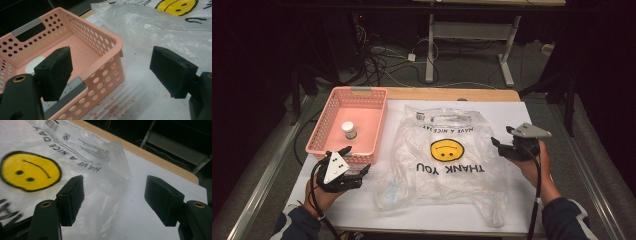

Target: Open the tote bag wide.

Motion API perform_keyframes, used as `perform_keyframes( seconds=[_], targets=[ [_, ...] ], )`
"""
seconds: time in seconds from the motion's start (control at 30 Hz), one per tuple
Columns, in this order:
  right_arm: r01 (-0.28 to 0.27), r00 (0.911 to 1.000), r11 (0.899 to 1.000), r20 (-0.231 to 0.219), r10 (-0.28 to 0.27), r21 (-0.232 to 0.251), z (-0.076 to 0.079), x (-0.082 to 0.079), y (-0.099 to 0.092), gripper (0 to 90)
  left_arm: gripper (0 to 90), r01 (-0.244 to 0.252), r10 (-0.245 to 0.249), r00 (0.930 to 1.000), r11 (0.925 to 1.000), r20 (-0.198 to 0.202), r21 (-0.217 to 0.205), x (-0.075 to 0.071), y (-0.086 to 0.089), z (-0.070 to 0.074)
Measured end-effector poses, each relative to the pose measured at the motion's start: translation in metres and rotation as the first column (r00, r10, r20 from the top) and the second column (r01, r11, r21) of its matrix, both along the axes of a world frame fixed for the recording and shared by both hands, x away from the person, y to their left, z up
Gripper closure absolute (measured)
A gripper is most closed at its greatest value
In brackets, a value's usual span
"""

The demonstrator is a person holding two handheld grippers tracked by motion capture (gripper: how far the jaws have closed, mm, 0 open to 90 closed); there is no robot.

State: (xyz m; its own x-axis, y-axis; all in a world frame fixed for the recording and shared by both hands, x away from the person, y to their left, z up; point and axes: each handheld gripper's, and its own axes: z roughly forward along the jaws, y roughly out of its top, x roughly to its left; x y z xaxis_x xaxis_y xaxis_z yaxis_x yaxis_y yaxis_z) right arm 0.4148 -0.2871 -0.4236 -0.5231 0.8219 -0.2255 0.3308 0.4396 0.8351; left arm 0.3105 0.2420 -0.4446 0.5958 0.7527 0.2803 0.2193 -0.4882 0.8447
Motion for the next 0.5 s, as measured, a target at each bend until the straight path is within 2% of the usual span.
perform_keyframes(
  seconds=[0.07, 0.1, 0.13, 0.17, 0.23, 0.27, 0.3, 0.4, 0.5],
  targets=[
    [0.007, 0.9997, 1.0, -0.022, -0.007, 0.004, -0.002, 0.021, 0.006, 34.9, 18.0, 0.005, -0.005, 1.0, 1.0, -0.005, 0.003, 0.001, -0.001, -0.001],
    [0.007, 0.9997, 1.0, -0.022, -0.007, 0.004, -0.002, 0.021, 0.006, 34.9, 18.0, 0.008, -0.008, 0.9999, 1.0, -0.008, 0.003, 0.001, -0.002, -0.001],
    [0.01, 0.9993, 1.0, -0.037, -0.01, -0.001, -0.004, 0.031, 0.009, 35.5, 18.1, 0.009, -0.009, 0.9999, 1.0, -0.01, 0.003, 0.001, -0.002, -0.002],
    [0.028, 0.9986, 0.999, -0.044, -0.03, -0.042, -0.007, 0.05, 0.018, 36.0, 18.0, 0.012, -0.012, 0.9999, 0.9999, -0.013, 0.007, 0.002, -0.003, -0.002],
    [0.039, 0.9968, 0.996, -0.067, -0.044, -0.08, -0.009, 0.067, 0.026, 35.3, 18.0, 0.015, -0.015, 0.9997, 0.9999, -0.018, 0.006, 0.002, -0.004, -0.003],
    [0.039, 0.9968, 0.996, -0.067, -0.044, -0.08, -0.009, 0.067, 0.026, 35.3, 18.0, 0.016, -0.016, 0.9997, 0.9998, -0.018, 0.008, 0.001, -0.004, -0.003],
    [0.054, 0.9937, 0.993, -0.093, -0.063, -0.103, -0.011, 0.082, 0.032, 34.9, 18.0, 0.018, -0.018, 0.9997, 0.9998, -0.017, 0.01, 0.001, -0.004, -0.003],
    [0.059, 0.9907, 0.991, -0.115, -0.073, -0.119, -0.014, 0.101, 0.041, 34.4, 17.9, 0.022, -0.022, 0.9996, 0.9997, -0.016, -0.005, 0.0, -0.003, -0.001],
    [0.059, 0.9857, 0.988, -0.148, -0.081, -0.146, -0.019, 0.116, 0.051, 38.7, 18.0, 0.032, -0.033, 0.9993, 0.9992, -0.019, -0.022, 0.001, -0.002, -0.001]
  ],
)
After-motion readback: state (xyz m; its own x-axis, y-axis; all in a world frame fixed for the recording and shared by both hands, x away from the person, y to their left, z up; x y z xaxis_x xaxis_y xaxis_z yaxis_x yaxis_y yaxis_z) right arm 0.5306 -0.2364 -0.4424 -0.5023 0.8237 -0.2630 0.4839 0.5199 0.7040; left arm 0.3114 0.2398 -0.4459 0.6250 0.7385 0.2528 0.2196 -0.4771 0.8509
